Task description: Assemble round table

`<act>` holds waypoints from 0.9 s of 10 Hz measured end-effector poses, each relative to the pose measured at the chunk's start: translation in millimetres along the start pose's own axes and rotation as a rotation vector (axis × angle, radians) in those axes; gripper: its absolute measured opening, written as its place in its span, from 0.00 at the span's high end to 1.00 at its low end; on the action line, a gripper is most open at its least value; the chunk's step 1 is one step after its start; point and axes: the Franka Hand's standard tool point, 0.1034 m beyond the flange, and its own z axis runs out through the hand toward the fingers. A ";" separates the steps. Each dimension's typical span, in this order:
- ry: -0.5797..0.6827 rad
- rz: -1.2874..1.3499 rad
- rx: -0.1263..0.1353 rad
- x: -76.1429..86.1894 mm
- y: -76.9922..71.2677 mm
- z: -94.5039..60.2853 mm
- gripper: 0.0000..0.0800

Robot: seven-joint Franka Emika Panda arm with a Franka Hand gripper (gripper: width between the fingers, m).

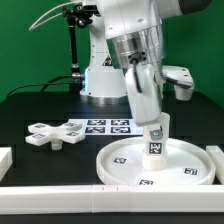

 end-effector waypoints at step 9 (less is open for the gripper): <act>-0.015 -0.446 -0.048 -22.1 -3.0 -6.5 0.19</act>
Offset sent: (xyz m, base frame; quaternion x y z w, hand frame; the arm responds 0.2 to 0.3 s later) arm 0.0000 0.0000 0.0000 0.0000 0.0000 0.0000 1.0000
